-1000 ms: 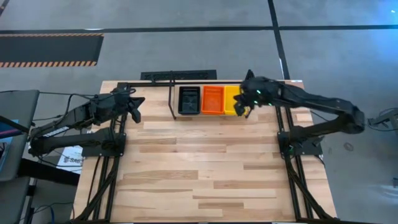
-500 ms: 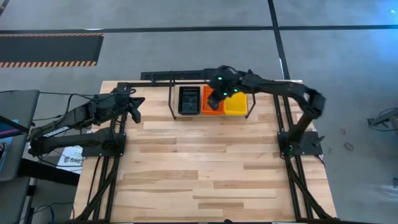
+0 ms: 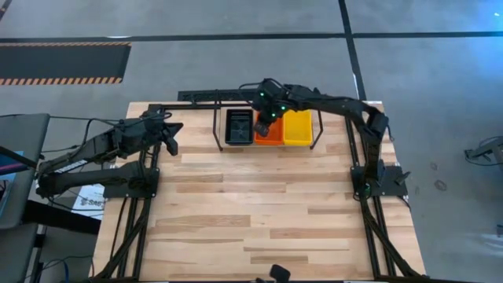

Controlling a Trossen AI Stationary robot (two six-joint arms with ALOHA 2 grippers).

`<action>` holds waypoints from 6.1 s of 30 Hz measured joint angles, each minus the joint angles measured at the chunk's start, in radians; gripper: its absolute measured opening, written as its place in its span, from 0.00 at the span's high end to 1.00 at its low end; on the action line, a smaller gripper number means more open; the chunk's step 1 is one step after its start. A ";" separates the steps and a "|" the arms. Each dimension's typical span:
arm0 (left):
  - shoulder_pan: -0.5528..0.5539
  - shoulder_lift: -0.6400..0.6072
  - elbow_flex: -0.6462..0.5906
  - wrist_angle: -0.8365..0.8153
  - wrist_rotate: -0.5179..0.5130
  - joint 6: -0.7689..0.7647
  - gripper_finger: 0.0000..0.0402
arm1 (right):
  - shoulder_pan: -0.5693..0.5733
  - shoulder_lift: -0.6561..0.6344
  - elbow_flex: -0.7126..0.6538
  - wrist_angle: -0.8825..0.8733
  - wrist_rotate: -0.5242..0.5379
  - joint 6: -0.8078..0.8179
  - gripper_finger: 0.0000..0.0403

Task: Stack baskets on shelf by color
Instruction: Adjust the stacked orange bins

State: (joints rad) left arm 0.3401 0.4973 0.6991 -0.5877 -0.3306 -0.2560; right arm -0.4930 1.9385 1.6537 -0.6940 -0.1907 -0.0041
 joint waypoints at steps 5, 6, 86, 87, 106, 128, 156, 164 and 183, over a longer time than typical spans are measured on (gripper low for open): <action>0.000 0.000 0.000 0.000 -0.015 -0.001 1.00 | -0.009 -0.001 0.001 -0.040 0.048 -0.007 1.00; 0.000 0.000 0.000 0.000 -0.015 -0.001 1.00 | -0.008 -0.001 0.001 -0.041 0.071 -0.008 1.00; 0.000 0.000 0.000 -0.005 -0.014 -0.008 1.00 | -0.153 0.093 0.293 -0.176 0.153 -0.078 1.00; 0.000 0.000 0.000 -0.005 -0.015 -0.008 1.00 | -0.150 0.084 0.313 -0.207 0.131 -0.082 1.00; 0.000 0.000 0.000 -0.005 -0.024 -0.026 1.00 | -0.008 0.088 0.305 -0.480 -0.040 -0.316 1.00; 0.000 0.000 0.000 -0.005 -0.024 -0.051 1.00 | -0.001 0.241 0.303 -0.433 0.012 -0.379 1.00; 0.000 0.000 0.000 0.003 -0.024 -0.063 1.00 | -0.137 0.239 0.311 -0.275 0.035 -0.483 1.00; 0.000 0.000 0.000 0.003 -0.024 -0.070 1.00 | -0.114 0.239 0.311 -0.229 0.034 -0.505 1.00; 0.000 0.000 0.000 0.003 -0.024 -0.069 1.00 | 0.031 0.238 0.311 -0.509 0.031 -0.465 1.00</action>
State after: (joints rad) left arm 0.3405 0.4973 0.6991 -0.5850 -0.3546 -0.3247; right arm -0.4618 2.1761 1.9646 -1.2029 -0.1596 -0.4690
